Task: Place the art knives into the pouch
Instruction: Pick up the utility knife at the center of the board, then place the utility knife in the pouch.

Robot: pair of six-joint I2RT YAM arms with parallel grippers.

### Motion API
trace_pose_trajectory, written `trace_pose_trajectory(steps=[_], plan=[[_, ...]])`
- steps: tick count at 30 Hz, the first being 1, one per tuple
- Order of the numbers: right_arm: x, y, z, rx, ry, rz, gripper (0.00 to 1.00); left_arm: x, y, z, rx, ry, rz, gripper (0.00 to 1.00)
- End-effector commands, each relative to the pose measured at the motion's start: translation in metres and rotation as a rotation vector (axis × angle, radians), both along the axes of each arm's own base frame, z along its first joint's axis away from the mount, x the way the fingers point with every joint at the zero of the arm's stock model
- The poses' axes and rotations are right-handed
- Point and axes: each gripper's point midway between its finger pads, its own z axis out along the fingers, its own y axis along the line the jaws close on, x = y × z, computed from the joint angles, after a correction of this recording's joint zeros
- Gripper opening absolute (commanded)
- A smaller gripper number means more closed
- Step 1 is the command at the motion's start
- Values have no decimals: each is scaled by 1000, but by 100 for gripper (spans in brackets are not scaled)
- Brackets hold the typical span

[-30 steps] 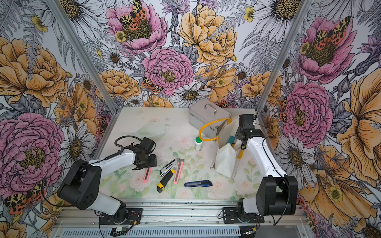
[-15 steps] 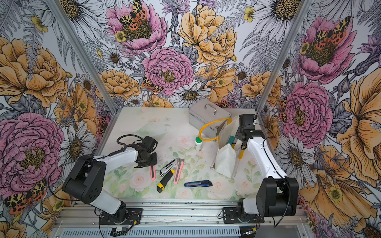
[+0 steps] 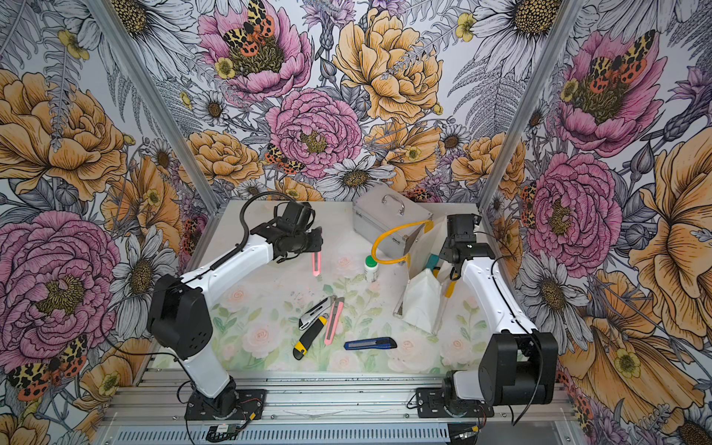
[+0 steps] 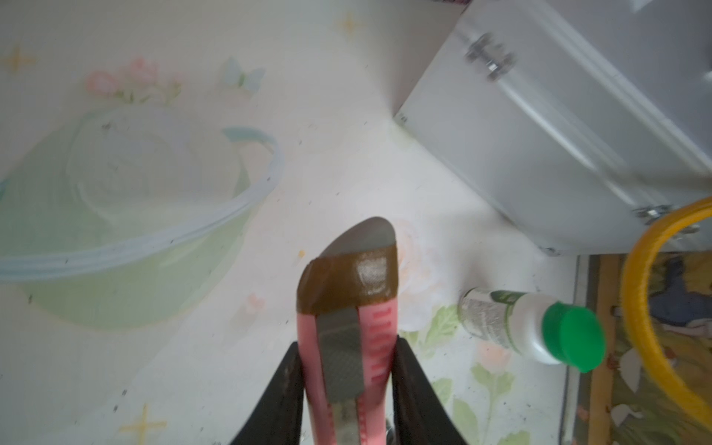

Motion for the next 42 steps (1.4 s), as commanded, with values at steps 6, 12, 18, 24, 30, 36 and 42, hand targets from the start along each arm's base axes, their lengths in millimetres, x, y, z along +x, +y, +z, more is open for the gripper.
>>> trace_pose_trajectory(steps=[6, 12, 18, 24, 30, 36, 42], plan=[[-5, -2, 10, 14, -62, -39, 0, 21, -166, 106, -297, -210, -408, 30], [-1, 1, 9, 14, -52, -19, 0, -6, -238, 154, -598, -222, -576, 30], [3, 2, 7, 4, -37, 4, 0, -17, -264, 168, -844, -163, -621, 31], [4, 1, 7, 1, -35, 4, 0, -33, -278, 161, -905, -113, -661, 31], [6, 2, 5, 4, -31, 6, 0, -43, -282, 157, -898, -98, -692, 31], [5, 1, 6, 1, -34, 5, 0, -53, -285, 164, -913, -95, -738, 38], [4, 1, 7, -1, -34, 5, 0, -56, -285, 163, -912, -92, -757, 82]])
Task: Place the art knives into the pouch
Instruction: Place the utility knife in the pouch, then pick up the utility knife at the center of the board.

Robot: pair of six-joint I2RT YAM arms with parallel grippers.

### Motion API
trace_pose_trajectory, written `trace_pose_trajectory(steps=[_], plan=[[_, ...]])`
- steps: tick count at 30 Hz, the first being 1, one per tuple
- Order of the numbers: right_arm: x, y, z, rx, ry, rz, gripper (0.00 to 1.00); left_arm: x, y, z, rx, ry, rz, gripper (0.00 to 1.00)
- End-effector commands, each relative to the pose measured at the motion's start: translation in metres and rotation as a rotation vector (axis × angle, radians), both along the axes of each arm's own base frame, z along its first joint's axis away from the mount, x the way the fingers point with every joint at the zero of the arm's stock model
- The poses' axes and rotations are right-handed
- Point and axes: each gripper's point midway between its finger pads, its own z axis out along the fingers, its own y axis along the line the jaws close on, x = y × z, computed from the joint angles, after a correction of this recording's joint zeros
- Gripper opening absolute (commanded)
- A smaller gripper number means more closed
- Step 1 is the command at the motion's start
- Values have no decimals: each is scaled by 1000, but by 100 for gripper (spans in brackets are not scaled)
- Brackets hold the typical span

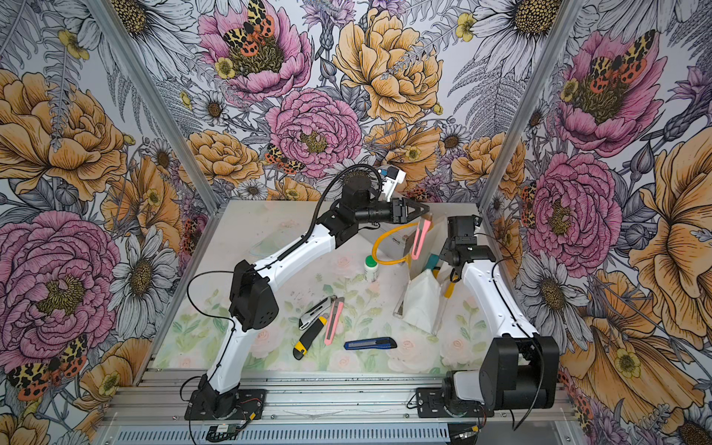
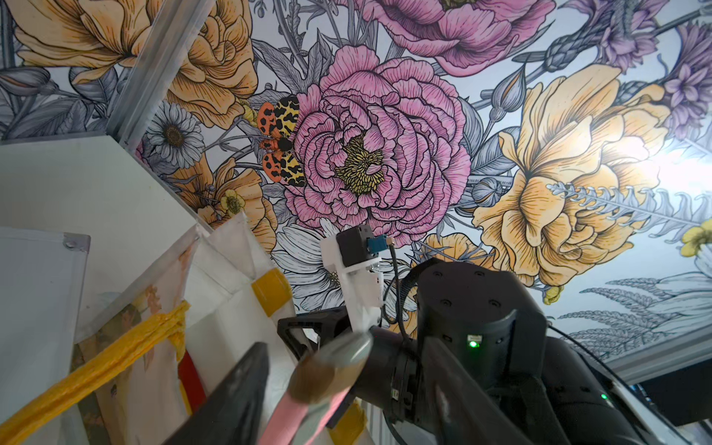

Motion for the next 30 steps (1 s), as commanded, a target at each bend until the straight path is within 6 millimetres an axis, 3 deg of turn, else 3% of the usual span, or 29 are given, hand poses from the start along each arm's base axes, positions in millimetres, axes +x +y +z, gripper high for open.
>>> trace_pose_trajectory(steps=[1, 9, 12, 20, 30], plan=[[5, 0, 5, -9, -15, 6, 0, -10, -4, 4, -17, -22, -49, 84], [4, -1, 5, -10, -15, 3, 0, -6, 3, 5, -17, -23, -51, 88], [4, -1, 5, -8, -15, 1, 0, 3, 14, 4, -9, -13, -39, 88], [4, -2, 4, -10, -15, -7, 0, 45, 72, -12, 43, 19, 108, 88], [8, -1, 4, -8, -13, -5, 0, 66, 150, -61, 218, 48, 316, 89]])
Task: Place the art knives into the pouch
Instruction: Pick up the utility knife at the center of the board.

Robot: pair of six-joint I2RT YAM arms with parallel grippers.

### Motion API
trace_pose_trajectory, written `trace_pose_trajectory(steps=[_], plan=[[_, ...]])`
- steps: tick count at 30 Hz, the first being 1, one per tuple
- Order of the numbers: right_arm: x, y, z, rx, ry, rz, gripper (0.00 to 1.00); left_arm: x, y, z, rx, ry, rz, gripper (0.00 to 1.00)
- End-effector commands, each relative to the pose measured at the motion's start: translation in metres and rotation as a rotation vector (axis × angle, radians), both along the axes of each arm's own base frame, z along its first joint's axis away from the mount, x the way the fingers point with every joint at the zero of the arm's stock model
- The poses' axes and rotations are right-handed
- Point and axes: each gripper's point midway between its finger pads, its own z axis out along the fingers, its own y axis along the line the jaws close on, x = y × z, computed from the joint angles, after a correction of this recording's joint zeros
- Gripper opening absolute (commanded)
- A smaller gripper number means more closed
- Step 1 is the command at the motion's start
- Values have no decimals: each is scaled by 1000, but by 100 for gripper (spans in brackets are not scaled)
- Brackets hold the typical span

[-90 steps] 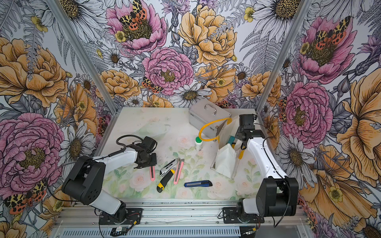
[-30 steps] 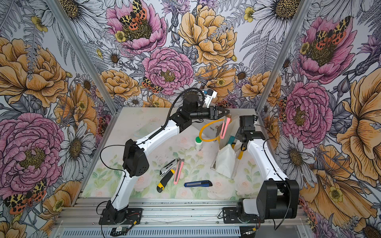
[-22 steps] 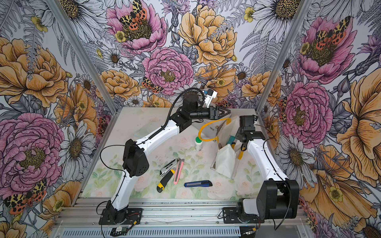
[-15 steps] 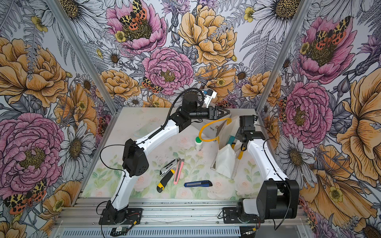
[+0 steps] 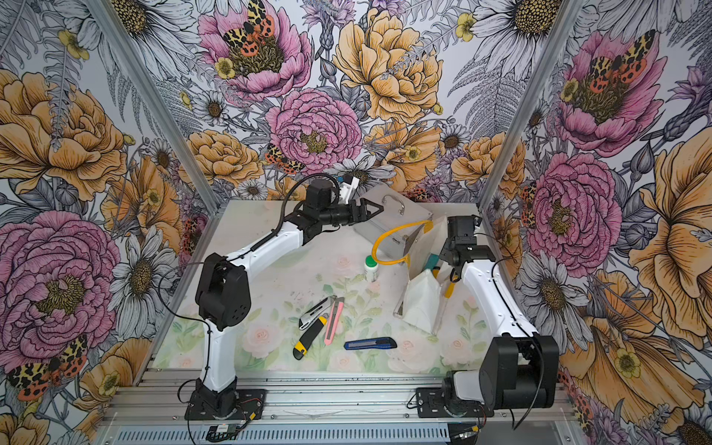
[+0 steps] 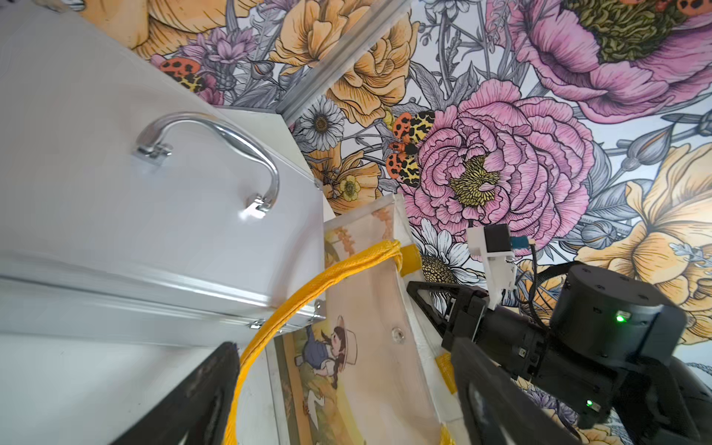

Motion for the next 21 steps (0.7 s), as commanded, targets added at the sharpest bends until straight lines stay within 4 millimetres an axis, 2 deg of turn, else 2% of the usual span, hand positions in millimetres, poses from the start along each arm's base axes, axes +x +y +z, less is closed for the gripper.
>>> trace_pose_trajectory(steps=[1, 9, 10, 11, 17, 21], plan=[[8, -1, 7, -6, -21, -6, 0, -2, 28, 13, 88, -85, 68, 88], [9, -1, 5, -3, -18, -9, 0, -19, 95, -52, 454, -49, 199, 88], [9, -1, 5, -4, -16, -9, 0, -25, 105, -46, 477, -63, 221, 88], [10, -1, 5, -5, -17, -9, 0, -28, 113, -51, 511, -59, 235, 88], [10, -1, 5, -3, -18, -12, 0, -59, 152, -90, 724, 13, 281, 90], [10, 0, 4, 1, -16, -13, 0, -83, 174, -116, 870, 55, 293, 99]])
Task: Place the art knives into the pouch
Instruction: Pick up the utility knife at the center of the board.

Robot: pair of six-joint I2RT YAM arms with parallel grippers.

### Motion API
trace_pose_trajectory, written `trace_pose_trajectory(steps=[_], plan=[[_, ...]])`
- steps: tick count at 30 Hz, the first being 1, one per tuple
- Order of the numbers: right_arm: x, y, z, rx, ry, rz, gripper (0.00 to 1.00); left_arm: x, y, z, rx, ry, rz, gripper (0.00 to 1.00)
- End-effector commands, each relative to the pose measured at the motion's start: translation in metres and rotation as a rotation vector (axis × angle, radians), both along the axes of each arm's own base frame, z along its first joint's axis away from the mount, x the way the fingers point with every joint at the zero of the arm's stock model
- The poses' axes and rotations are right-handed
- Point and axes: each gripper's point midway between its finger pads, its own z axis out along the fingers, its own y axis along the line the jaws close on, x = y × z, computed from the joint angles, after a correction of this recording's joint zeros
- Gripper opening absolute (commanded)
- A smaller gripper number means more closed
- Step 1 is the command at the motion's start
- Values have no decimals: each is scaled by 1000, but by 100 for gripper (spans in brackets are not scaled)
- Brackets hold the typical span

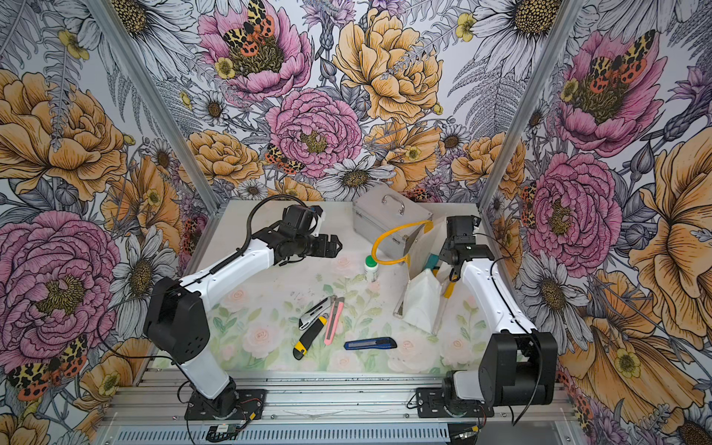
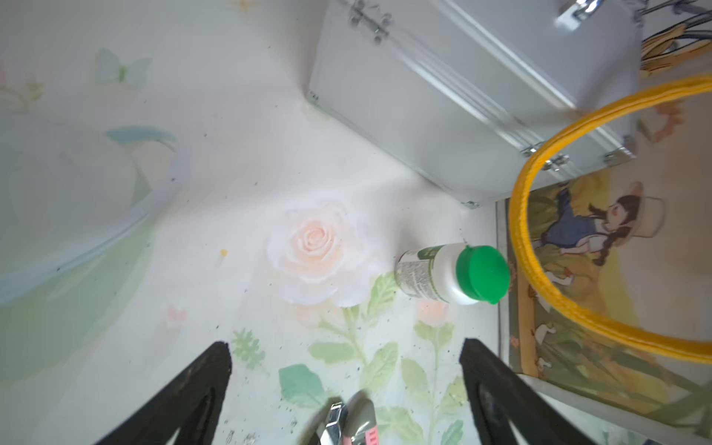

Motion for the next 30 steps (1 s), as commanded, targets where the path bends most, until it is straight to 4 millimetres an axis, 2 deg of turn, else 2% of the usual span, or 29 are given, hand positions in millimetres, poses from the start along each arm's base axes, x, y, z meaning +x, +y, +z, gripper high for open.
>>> trace_pose_trajectory(steps=[1, 6, 9, 16, 22, 30], plan=[[10, 0, 7, 2, -25, -13, 0, -24, 29, -17, 191, 24, 24, 99], [11, 1, 6, 7, -24, -12, 0, -52, 43, -44, 381, 73, 8, 99], [11, 2, 6, 9, -26, -13, 0, -68, 45, -60, 427, 116, 2, 99], [12, 4, 5, 9, -22, -11, 0, -91, 51, -90, 437, 211, 18, 99], [13, 8, 1, 14, -15, -10, 0, -115, 46, -110, 444, 279, -40, 98], [12, 14, -2, 12, -8, -3, 0, -130, 51, -124, 462, 317, -68, 98]])
